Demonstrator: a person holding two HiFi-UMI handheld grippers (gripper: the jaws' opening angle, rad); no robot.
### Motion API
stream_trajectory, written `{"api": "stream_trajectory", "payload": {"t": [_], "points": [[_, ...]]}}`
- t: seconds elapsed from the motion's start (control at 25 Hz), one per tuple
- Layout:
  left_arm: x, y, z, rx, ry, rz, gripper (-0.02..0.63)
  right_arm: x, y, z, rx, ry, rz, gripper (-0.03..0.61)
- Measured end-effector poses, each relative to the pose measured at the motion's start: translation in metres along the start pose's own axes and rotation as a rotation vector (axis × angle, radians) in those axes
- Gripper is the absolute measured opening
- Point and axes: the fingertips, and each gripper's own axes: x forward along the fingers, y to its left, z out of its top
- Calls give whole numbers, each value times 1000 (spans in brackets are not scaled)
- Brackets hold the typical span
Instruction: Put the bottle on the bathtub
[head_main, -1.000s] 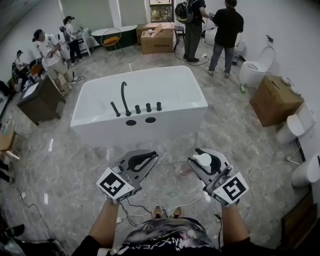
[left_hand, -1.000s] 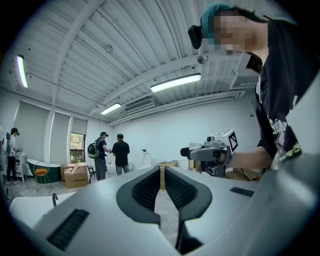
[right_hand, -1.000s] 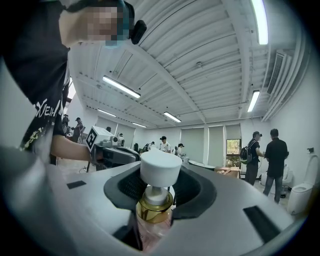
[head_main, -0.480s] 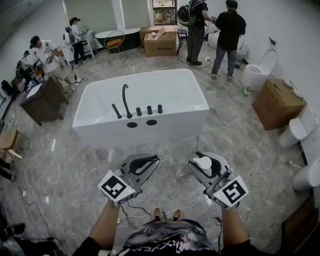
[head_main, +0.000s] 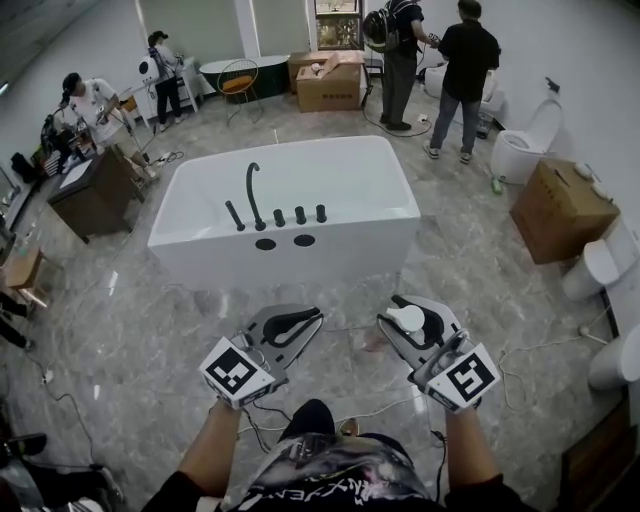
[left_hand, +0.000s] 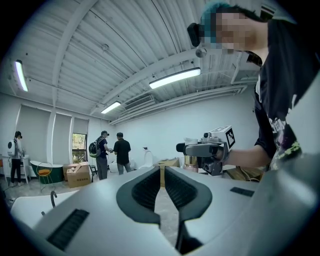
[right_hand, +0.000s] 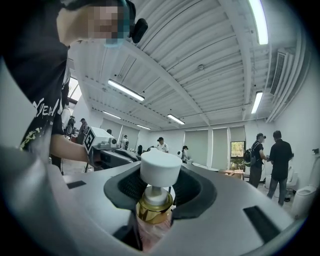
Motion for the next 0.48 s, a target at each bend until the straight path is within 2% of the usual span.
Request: {"api": "stream_trajectory", "payload": {"t": [0.48], "points": [[20, 8, -17, -1, -19, 3, 41, 6, -15, -18, 0, -18, 12, 141]]}}
